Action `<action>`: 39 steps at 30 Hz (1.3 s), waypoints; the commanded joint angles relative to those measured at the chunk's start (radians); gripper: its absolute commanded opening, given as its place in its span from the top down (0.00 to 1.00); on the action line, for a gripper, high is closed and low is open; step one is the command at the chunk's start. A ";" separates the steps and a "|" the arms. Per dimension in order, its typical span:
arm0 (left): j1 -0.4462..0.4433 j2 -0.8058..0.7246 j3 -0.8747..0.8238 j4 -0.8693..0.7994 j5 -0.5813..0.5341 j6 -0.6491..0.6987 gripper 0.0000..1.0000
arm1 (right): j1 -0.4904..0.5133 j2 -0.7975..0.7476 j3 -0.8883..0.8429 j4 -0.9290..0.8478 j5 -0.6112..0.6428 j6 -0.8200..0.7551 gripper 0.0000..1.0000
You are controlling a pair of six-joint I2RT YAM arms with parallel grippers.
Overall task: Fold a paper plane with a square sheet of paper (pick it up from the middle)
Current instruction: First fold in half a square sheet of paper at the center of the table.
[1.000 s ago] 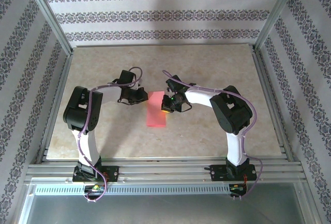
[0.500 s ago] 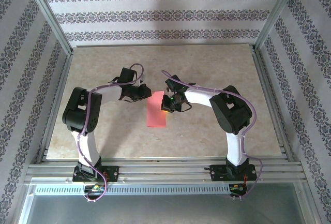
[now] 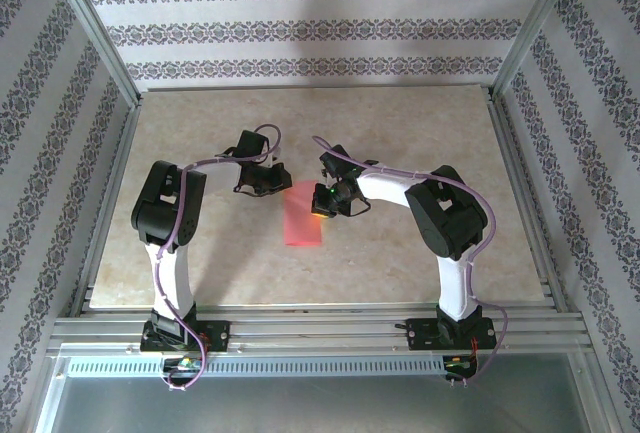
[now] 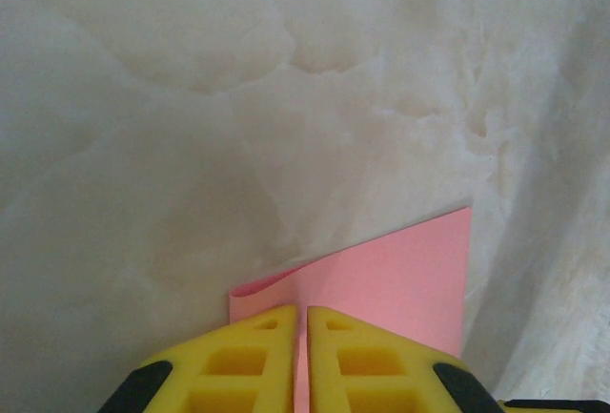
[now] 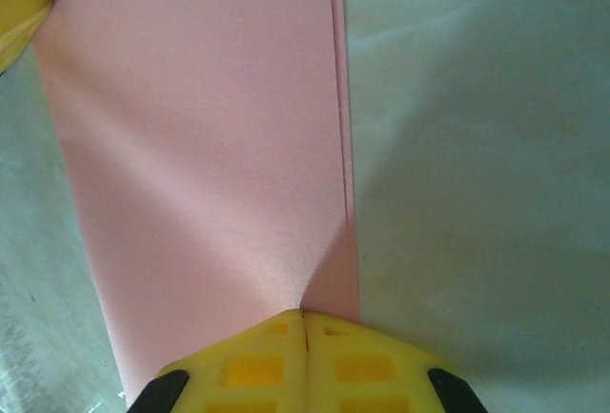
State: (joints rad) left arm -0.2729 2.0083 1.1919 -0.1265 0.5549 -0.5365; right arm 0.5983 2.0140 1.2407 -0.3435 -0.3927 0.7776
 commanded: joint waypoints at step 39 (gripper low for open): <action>-0.067 -0.238 -0.235 0.098 0.087 -0.219 0.84 | -0.085 -0.059 0.001 -0.119 -0.134 -0.412 0.92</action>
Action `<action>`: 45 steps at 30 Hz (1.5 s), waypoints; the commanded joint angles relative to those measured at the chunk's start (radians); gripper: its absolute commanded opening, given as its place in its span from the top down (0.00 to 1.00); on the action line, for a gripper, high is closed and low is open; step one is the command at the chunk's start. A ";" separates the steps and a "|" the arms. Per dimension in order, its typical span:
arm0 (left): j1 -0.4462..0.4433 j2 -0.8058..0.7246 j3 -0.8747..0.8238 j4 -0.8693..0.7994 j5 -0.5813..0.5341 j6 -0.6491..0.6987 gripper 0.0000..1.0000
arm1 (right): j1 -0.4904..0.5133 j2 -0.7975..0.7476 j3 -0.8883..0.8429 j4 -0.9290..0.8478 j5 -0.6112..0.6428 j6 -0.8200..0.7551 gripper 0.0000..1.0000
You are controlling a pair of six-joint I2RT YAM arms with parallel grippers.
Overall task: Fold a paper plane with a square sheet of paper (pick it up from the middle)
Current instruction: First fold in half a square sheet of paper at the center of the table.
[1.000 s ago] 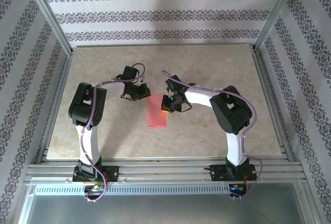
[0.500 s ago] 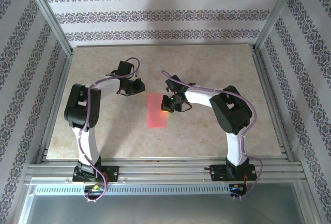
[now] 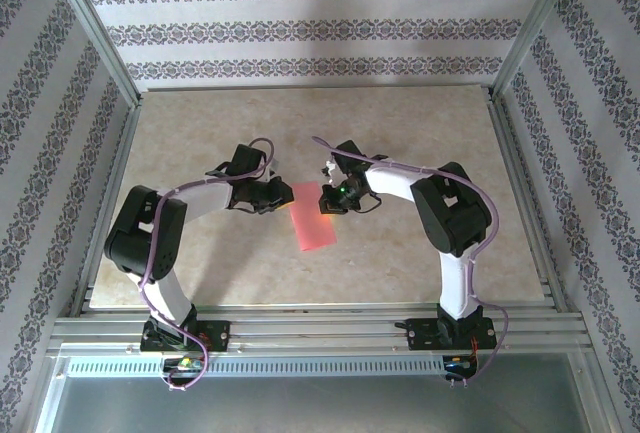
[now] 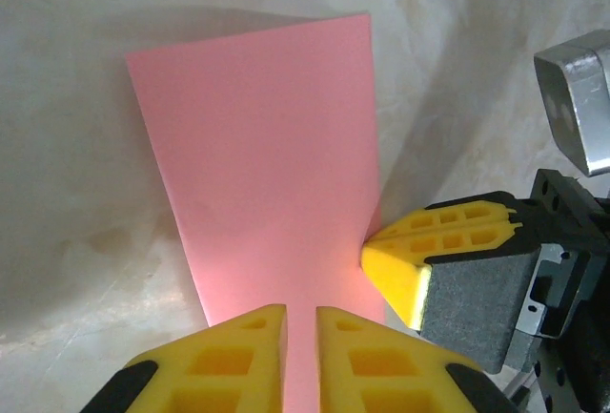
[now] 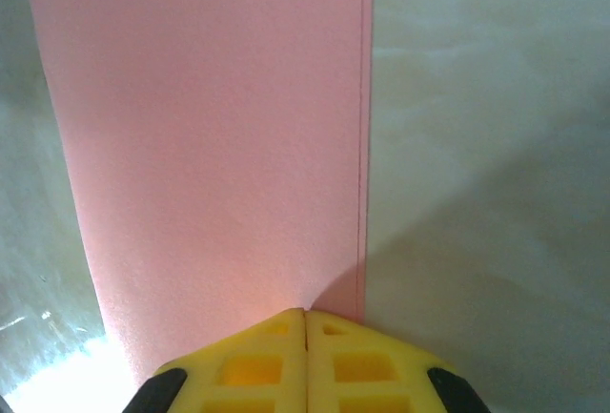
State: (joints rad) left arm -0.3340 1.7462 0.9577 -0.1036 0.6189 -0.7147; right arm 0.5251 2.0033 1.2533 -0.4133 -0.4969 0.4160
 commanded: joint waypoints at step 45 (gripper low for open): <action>-0.017 0.154 -0.003 0.076 -0.026 -0.008 0.88 | 0.217 -0.020 -0.073 0.171 -0.043 0.356 1.00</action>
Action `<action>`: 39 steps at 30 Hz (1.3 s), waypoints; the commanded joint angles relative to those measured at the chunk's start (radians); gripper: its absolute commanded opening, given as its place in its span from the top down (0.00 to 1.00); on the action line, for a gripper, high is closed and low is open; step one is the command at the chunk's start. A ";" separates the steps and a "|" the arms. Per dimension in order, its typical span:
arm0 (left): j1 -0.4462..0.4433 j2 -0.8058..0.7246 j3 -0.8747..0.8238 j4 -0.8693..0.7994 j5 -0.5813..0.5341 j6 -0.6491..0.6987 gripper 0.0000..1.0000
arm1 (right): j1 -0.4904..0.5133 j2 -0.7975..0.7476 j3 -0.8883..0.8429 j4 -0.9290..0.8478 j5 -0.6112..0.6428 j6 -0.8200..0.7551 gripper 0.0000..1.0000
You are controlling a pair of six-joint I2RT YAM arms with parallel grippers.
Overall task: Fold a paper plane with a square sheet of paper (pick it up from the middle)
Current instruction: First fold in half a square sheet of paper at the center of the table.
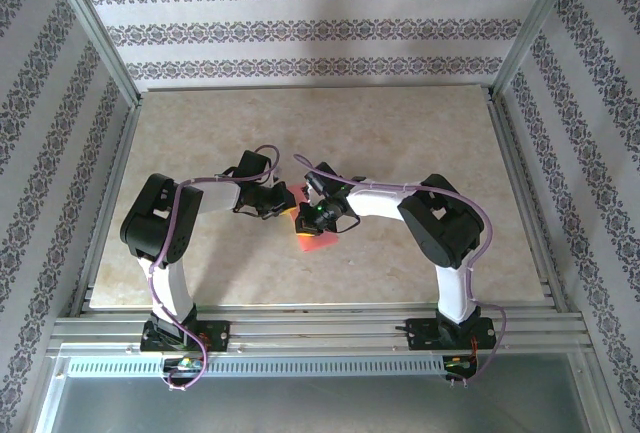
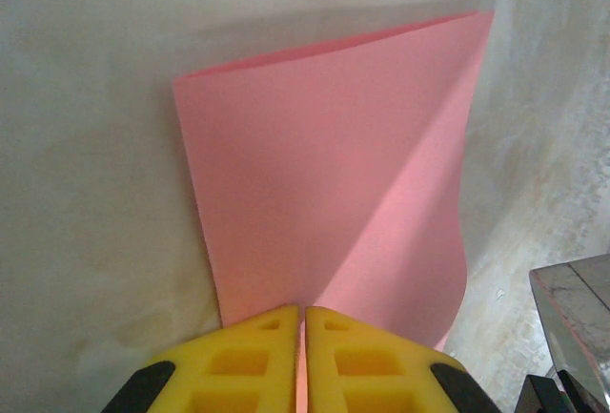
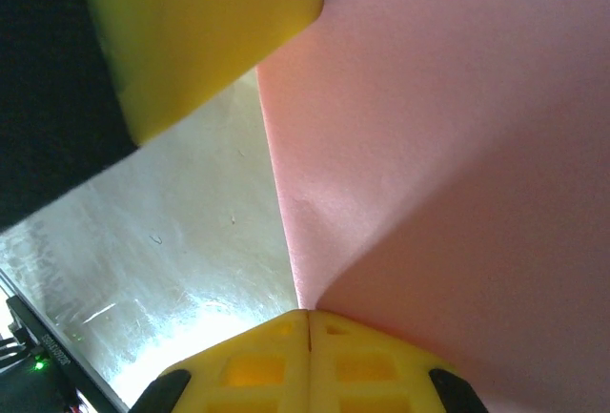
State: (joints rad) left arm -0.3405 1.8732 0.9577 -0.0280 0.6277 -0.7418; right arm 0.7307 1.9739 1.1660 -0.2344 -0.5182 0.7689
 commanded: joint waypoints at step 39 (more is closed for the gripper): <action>-0.010 -0.012 0.066 -0.060 0.008 0.068 0.85 | -0.044 -0.266 -0.183 0.026 0.043 -0.104 1.00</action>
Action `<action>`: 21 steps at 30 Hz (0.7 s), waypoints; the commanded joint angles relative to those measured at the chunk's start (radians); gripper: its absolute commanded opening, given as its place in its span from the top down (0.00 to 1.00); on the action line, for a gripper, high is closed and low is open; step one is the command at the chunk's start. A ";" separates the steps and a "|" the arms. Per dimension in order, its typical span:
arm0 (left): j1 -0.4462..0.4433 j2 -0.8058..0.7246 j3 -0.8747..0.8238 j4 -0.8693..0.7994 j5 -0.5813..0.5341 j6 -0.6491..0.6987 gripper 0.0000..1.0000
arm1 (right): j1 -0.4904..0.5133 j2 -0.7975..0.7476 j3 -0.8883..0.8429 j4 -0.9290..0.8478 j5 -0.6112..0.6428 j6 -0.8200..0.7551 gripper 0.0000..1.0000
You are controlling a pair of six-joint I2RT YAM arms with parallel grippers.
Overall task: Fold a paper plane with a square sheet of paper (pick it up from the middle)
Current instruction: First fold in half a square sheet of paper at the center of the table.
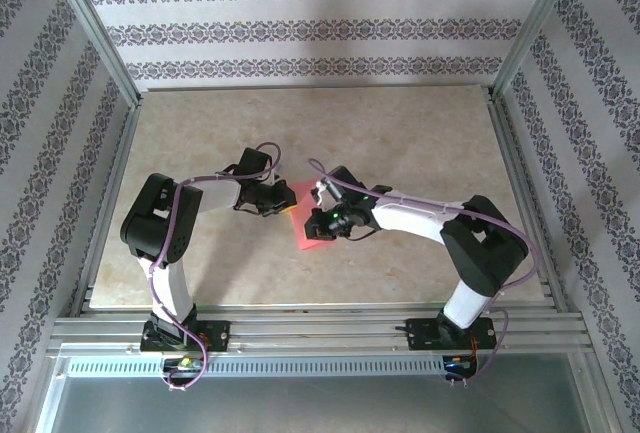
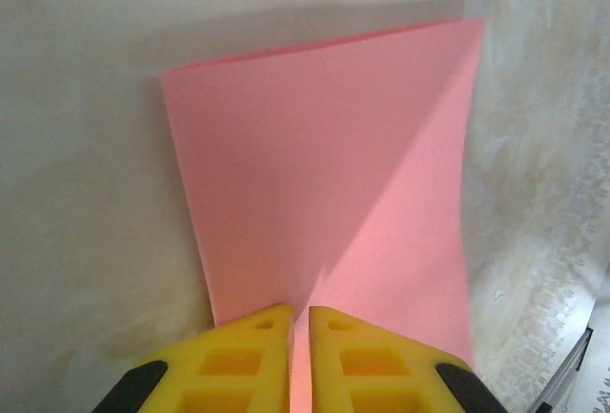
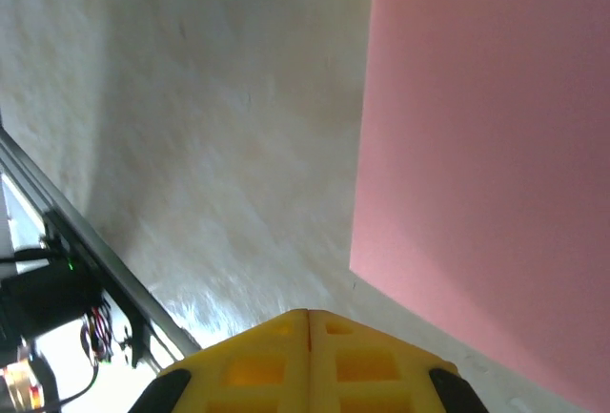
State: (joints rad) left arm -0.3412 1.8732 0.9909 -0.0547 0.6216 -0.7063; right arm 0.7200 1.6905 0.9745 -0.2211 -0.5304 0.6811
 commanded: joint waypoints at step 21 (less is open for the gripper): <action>-0.096 -0.178 -0.056 0.010 -0.149 -0.138 0.74 | -0.188 -0.037 -0.099 0.038 0.063 0.039 0.68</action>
State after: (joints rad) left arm -0.4141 1.7157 0.9642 -0.0700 0.5247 -0.7769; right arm 0.5335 1.6821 0.9199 -0.1837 -0.4477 0.7071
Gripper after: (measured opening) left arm 0.256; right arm 0.315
